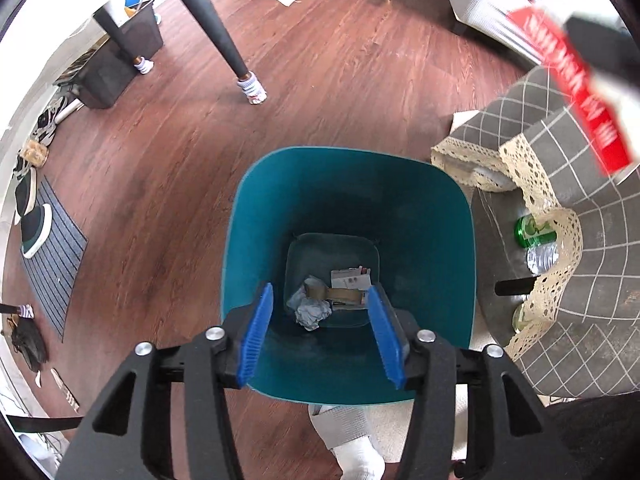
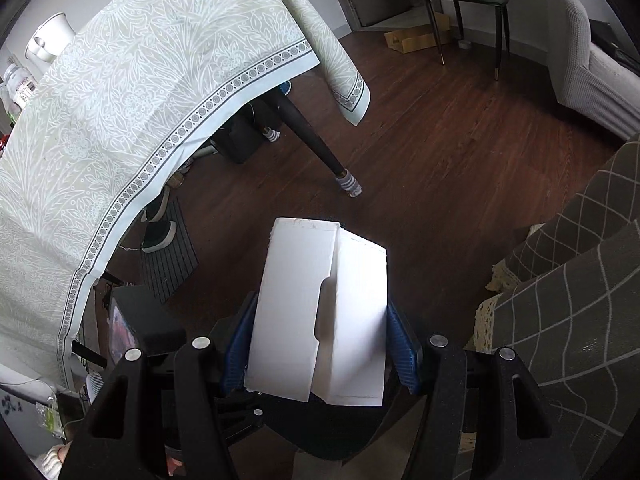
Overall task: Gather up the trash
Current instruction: 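Open the left gripper over the teal bin to drop the cardboard piece, then lower the white box into the bin and open the right gripper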
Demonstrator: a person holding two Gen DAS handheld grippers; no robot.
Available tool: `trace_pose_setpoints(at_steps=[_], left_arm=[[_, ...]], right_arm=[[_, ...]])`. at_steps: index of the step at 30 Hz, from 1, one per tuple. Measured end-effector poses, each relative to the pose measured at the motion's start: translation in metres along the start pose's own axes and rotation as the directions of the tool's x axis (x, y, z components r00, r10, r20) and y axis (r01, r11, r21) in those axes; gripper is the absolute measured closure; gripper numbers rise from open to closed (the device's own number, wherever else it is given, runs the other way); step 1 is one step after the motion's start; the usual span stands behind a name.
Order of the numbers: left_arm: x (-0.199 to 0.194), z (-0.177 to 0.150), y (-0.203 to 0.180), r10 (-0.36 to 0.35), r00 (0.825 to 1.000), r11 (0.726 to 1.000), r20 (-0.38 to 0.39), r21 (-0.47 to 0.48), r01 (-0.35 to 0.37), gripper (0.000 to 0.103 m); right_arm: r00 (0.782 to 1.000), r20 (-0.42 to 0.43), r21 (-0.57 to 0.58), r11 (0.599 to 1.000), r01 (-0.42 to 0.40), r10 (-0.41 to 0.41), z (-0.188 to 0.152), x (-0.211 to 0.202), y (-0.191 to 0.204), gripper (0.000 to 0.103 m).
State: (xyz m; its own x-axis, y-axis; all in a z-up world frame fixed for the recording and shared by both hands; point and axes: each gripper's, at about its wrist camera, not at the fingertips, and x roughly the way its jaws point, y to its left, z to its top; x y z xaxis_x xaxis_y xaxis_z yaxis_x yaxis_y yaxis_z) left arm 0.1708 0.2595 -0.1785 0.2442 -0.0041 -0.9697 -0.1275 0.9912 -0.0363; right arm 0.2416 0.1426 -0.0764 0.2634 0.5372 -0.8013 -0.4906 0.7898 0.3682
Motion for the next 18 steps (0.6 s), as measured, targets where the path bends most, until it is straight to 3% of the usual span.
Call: trace_pose_setpoints(at_steps=[6, 18], left_arm=[[-0.016, 0.002, 0.016, -0.016, 0.999, 0.999, 0.048, -0.032, 0.018, 0.036], [-0.064, 0.009, 0.031, -0.019, 0.983, 0.996, 0.183, -0.082, 0.034, 0.033]], right_arm=[[0.999, -0.049, -0.005, 1.0, 0.004, -0.005, -0.007, 0.029, 0.009, 0.042], [0.988, -0.151, -0.032, 0.999, 0.024, -0.028, -0.026, 0.072, 0.018, 0.042]])
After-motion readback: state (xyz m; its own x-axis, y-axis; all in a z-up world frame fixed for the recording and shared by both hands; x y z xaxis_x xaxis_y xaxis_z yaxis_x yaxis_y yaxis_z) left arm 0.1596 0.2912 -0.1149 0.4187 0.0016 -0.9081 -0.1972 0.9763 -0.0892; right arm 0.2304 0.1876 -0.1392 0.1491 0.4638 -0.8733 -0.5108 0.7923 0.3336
